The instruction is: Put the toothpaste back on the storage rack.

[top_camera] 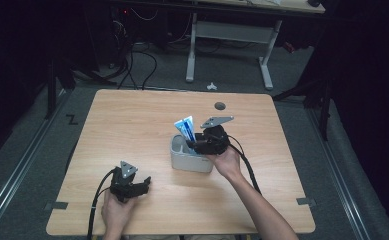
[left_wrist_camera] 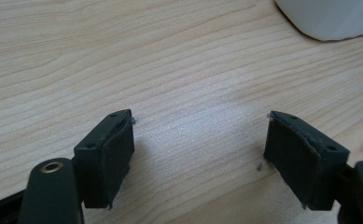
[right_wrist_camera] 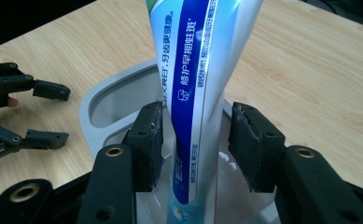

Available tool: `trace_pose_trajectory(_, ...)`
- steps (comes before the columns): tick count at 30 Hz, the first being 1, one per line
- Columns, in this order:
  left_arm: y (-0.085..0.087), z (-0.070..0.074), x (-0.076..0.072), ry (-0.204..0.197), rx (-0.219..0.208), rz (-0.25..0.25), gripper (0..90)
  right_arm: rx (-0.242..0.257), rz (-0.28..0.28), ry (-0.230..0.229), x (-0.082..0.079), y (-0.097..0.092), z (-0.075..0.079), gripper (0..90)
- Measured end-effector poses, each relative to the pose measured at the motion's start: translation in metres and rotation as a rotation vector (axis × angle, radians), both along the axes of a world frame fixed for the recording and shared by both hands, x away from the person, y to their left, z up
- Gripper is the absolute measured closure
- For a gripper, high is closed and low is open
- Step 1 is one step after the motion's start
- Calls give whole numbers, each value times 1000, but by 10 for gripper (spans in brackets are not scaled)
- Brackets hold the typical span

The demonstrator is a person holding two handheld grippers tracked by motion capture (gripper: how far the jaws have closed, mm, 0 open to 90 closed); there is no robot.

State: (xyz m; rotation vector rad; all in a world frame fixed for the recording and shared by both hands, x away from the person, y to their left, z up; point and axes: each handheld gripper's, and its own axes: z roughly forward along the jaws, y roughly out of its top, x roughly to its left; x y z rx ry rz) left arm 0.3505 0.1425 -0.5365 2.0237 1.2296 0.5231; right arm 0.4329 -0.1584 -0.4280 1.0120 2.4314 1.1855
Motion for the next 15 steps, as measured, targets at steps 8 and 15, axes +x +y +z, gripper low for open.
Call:
trace_pose_trajectory(8,0,0,0,0,-1,0,244,42,-28,-30,-7,-17,12,529)
trace_pose_trajectory(15,0,0,0,-1,-2,1,245,62,-44,-51,-11,-29,20,536)
